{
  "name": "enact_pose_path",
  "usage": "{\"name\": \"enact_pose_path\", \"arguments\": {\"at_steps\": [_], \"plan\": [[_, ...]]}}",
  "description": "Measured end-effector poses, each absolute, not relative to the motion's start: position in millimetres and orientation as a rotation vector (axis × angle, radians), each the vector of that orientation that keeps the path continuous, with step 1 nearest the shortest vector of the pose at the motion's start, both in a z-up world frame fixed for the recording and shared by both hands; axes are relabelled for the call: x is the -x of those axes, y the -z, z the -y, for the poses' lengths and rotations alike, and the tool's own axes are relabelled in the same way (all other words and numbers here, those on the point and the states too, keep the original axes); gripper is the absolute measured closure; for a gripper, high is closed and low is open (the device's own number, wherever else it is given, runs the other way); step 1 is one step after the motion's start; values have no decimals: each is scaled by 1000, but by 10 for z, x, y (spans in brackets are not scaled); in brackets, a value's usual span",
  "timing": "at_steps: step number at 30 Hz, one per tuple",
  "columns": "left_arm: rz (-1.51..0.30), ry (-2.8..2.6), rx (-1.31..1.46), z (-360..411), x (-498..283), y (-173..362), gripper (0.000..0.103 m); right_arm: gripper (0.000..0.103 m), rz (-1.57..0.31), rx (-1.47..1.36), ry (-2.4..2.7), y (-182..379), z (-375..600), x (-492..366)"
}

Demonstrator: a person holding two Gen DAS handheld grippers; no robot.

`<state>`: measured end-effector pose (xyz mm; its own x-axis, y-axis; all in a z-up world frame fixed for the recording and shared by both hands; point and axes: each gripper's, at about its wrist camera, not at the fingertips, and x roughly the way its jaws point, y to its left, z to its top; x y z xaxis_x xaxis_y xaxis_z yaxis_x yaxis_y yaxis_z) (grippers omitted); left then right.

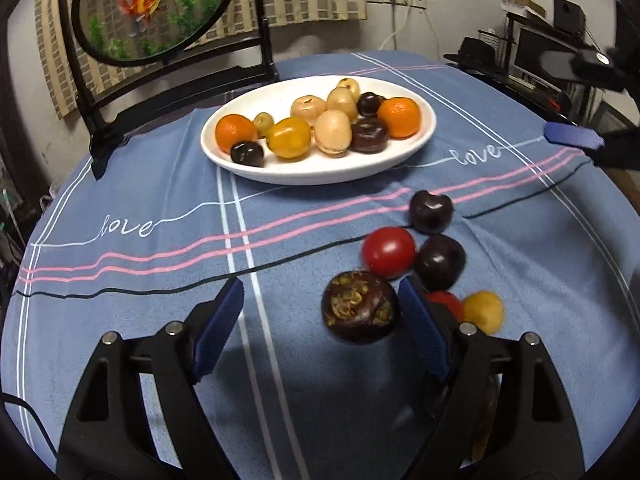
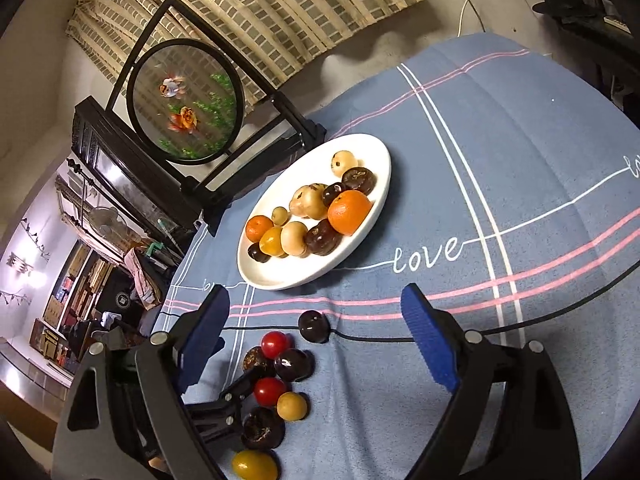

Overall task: Organize fruits
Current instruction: 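Grasp a large dark brown patterned fruit with the left tool, then grasp a dark purple round fruit with the right tool while the left tool holds the brown fruit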

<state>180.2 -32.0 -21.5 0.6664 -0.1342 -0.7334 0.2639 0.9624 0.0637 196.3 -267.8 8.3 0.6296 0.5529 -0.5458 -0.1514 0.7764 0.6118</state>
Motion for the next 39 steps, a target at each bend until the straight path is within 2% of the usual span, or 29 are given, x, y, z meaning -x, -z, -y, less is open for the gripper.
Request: {"name": "enact_pose_path", "arguments": {"at_steps": [5, 10, 17, 22, 24, 25, 36, 38, 39], "plan": [[-795, 123, -231, 176, -1816, 223, 10, 15, -798, -558, -433, -81, 2671, -1963], [-808, 4, -200, -157, -1836, 232, 11, 15, -791, -556, -429, -82, 2685, -1962], [-784, 86, -232, 11, -1855, 240, 13, 15, -763, -544, -437, -118, 2669, -1930], [-832, 115, -181, -8, -2001, 286, 35, 15, -777, -536, -440, -97, 2637, -1947], [-861, 141, -154, -18, -2055, 319, 58, 15, -780, -532, -441, -96, 2629, -1945], [-874, 150, -139, -27, -2081, 337, 62, 15, -782, -529, -441, -96, 2626, -1943], [-878, 116, -102, -87, -2123, 361, 62, 15, -868, -405, -493, 34, 2316, -1947], [-878, 115, -103, -91, -2127, 360, 62, 18, -895, -391, -506, 92, 2240, -1957], [-879, 115, -104, -88, -2130, 362, 61, 26, -907, -383, -517, 110, 2210, -1964]]}}
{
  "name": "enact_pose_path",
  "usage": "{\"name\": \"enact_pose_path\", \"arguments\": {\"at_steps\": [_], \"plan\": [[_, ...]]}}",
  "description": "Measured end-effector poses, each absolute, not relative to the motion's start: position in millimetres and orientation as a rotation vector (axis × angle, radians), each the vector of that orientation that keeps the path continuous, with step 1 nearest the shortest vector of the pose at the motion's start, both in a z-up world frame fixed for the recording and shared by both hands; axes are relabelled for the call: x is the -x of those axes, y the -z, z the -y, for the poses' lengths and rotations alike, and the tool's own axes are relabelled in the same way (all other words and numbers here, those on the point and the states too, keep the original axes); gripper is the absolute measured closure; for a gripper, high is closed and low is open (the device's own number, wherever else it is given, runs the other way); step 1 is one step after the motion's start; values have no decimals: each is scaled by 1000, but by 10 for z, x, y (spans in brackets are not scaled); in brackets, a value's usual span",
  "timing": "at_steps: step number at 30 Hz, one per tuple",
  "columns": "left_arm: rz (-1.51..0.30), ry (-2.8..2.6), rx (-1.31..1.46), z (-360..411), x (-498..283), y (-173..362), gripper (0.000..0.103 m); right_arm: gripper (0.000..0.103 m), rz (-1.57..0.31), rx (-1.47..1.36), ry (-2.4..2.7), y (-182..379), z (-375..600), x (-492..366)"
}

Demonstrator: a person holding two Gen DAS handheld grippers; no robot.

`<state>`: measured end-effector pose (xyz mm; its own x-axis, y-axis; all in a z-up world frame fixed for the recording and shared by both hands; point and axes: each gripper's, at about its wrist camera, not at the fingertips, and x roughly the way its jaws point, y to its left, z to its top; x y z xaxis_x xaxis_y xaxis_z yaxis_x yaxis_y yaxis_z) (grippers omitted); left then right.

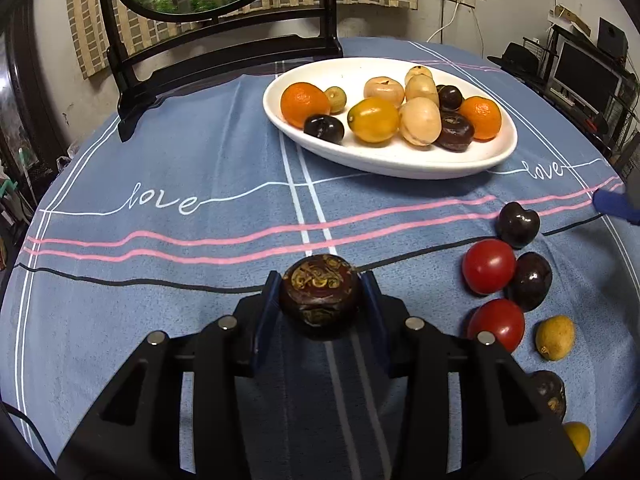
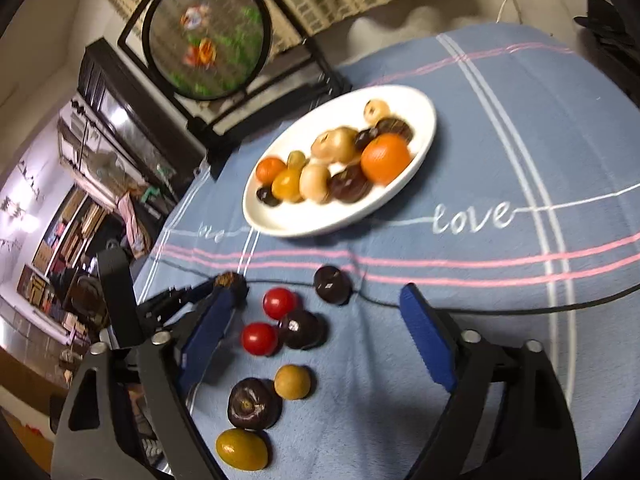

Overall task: Organize fruits
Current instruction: 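Grasp a dark purple round fruit with the right tool while the left tool holds the brown fruit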

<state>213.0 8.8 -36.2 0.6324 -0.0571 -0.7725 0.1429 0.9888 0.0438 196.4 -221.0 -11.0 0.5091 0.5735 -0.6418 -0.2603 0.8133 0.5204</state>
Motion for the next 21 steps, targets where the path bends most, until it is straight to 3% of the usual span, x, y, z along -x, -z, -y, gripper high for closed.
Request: {"name": "enact_pose_path", "arguments": {"at_steps": [4, 21], "plan": [[-882, 114, -102, -100, -2138, 368, 61, 39, -932, -341, -525, 181, 2070, -1970], [-880, 105, -123, -83, -2135, 372, 61, 55, -1017, -297, -402, 486, 1796, -2289]]}}
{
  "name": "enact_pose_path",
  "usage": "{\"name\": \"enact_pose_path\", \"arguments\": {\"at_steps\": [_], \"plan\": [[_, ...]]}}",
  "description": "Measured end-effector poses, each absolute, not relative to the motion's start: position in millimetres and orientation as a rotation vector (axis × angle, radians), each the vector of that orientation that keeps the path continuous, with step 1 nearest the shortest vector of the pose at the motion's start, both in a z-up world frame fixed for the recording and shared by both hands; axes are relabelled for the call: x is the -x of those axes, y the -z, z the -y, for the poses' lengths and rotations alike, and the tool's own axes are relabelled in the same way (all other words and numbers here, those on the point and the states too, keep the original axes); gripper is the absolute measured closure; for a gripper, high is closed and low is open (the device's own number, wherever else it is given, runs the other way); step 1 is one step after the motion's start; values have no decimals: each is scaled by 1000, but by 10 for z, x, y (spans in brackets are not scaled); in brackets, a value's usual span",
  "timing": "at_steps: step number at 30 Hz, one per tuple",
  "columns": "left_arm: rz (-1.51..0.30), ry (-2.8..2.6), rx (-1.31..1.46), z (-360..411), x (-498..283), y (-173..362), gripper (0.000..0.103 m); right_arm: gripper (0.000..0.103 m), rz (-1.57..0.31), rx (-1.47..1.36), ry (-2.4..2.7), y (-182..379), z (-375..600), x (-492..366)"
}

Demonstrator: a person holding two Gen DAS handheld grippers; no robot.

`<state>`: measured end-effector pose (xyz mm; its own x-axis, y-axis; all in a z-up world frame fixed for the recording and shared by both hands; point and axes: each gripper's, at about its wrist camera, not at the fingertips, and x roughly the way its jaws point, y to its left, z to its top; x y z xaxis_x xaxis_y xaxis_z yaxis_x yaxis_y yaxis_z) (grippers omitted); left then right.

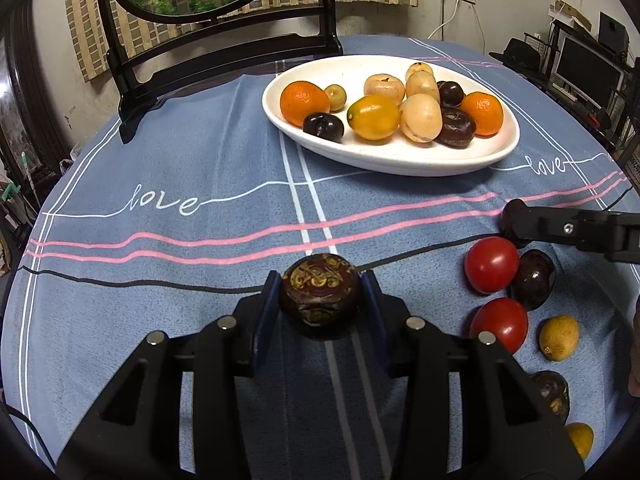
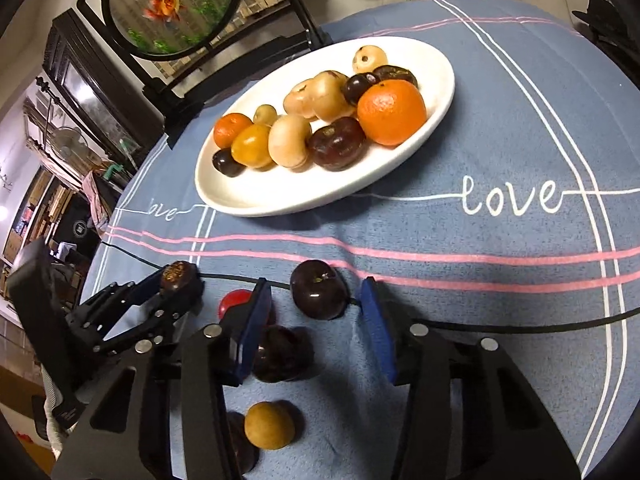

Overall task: Organize fruits
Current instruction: 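Grasp a dark purple round fruit with the right tool while the left tool holds the brown fruit, then lower the brown and dark purple fruits onto the white plate and open both tools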

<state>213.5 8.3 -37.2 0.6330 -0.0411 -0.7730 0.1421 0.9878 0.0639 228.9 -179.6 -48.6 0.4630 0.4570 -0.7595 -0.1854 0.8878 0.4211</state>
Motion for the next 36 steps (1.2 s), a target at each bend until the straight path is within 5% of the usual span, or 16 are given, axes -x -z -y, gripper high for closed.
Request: {"name": "enact_pose_path", "arguments": {"at_steps": [9, 36], "plan": [[-878, 107, -118, -95, -2129, 377, 61, 74, -1005, -252, -401, 478, 1823, -2293], [-795, 111, -112, -53, -2138, 61, 62, 75, -855, -506, -480, 74, 2398, -2122]]}}
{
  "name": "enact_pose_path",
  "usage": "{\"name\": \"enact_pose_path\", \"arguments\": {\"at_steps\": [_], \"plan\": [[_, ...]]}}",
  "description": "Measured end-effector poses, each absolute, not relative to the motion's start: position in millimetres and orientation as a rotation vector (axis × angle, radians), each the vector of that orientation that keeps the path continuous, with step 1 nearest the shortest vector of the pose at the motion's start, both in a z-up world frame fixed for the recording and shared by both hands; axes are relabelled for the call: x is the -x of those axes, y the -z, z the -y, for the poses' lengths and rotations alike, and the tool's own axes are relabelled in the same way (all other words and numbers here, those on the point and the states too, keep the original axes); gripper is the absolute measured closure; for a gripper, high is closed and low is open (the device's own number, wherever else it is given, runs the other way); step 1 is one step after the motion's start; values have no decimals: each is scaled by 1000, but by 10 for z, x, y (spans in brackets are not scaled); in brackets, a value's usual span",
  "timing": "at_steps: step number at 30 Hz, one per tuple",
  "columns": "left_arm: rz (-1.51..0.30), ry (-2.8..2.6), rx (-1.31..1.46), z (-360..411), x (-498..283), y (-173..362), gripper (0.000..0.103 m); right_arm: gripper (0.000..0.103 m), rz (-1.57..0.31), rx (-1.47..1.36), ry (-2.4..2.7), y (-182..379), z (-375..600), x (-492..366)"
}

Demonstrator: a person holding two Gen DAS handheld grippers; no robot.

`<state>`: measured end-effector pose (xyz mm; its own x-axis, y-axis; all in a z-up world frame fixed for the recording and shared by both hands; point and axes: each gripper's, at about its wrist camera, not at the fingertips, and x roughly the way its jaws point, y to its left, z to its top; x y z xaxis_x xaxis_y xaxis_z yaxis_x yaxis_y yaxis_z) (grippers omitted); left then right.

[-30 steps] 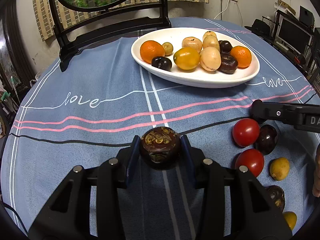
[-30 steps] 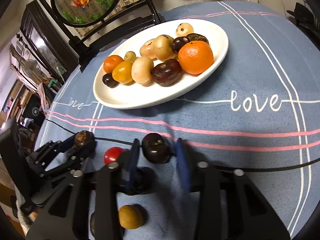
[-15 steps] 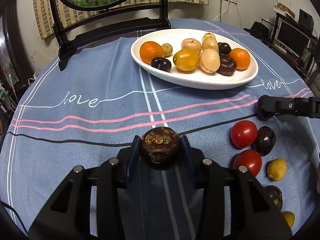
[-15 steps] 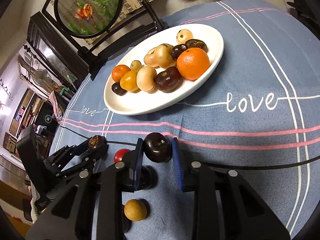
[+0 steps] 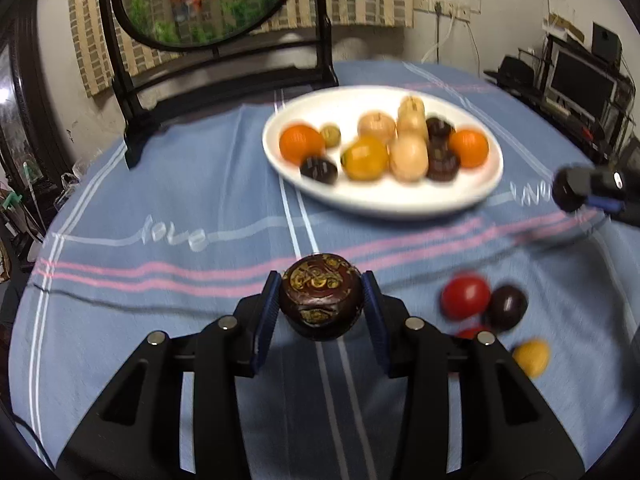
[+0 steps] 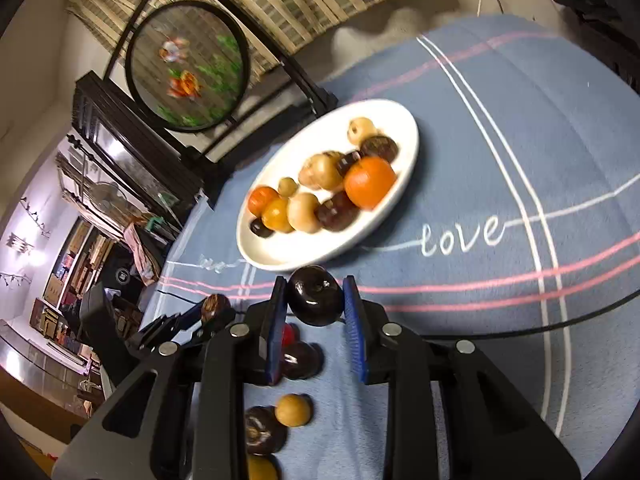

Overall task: Organize fruits
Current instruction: 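Lower the brown and dark purple fruits onto the white plate and open both tools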

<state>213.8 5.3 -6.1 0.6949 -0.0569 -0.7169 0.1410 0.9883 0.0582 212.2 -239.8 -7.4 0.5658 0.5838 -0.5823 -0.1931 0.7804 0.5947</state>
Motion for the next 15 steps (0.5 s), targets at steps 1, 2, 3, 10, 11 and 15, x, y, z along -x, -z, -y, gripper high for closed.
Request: {"name": "enact_pose_path", "arguments": {"at_steps": [1, 2, 3, 10, 11, 15], "plan": [[-787, 104, -112, -47, -2205, -11, 62, 75, -844, -504, -480, 15, 2403, -2125], [-781, 101, -110, -36, -2276, -82, 62, 75, -837, -497, -482, -33, 2397, -2143], [-776, 101, -106, -29, -2331, -133, 62, 75, -833, -491, -483, -77, 2392, -2173], [-763, 111, -51, 142, -2888, -323, 62, 74, -808, -452, -480, -297, 2204, -2707], [-760, 118, -58, 188, -2940, -301, 62, 74, -805, -452, -479, -281, 2166, -2824], [-761, 124, -59, 258, -3196, -264, 62, 74, -822, -438, -478, -184, 2004, -3191]]}}
